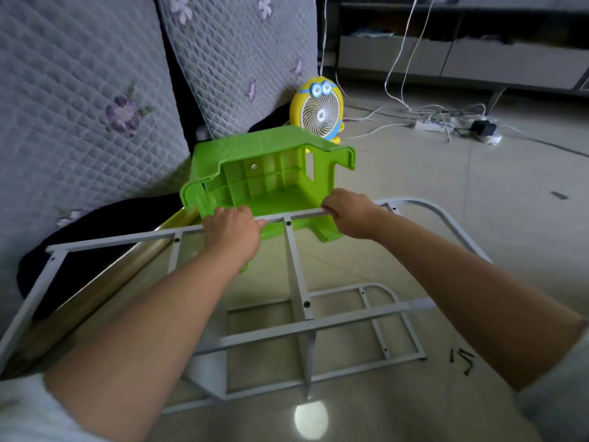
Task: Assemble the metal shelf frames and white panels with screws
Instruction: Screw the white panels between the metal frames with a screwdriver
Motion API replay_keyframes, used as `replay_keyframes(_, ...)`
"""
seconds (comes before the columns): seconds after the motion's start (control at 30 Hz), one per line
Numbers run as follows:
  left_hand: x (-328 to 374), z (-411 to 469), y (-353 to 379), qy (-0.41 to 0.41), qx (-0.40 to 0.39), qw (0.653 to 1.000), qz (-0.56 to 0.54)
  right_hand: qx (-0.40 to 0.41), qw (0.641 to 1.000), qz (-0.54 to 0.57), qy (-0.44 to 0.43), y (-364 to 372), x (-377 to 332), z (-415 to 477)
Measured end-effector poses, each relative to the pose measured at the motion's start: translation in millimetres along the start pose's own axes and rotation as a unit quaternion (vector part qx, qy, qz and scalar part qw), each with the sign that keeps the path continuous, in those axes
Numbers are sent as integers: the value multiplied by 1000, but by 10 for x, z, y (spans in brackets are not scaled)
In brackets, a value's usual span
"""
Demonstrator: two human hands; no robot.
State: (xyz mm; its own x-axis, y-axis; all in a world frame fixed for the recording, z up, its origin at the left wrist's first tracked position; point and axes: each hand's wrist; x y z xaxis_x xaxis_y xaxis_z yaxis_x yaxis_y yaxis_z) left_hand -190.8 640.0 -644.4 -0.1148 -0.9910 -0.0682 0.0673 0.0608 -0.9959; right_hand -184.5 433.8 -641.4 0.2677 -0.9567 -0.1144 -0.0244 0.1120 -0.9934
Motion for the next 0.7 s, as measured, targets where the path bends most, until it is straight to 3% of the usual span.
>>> replay_keyframes(0.07,154,-12,-43,4,12,999,-30,-10,1000,19,0,22,133,-33)
replay_keyframes(0.27,767,-113,-124,152,101,981,-66,53,995,84,15,-176,654,-534)
replay_keyframes(0.4,1415,-214,-84,242,101,956,-134,102,981,90,141,-241,1251,-1145)
replay_keyframes(0.5,1970,-261,-104,301,85,932,-182,166,940,138,264,-6,1678,-1666)
replay_keyframes(0.57,2288,-278,-131,321,66,921,-209,115,923,158,332,310,1888,-1977)
replay_keyframes(0.7,2647,-198,-124,285,25,941,-182,-78,925,136,345,1132,2069,-2431)
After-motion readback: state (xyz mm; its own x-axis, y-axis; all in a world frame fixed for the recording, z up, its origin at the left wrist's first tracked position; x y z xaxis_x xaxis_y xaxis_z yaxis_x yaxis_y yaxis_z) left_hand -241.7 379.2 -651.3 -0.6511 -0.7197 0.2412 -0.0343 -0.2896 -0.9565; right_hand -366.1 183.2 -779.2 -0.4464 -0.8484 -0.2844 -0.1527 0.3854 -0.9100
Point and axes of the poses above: each hand's wrist, its own z-axis towards the middle knuckle, its own y-axis out of the palm, x = y × z, and after that the axes turned 2 degrees about -z, right-handed
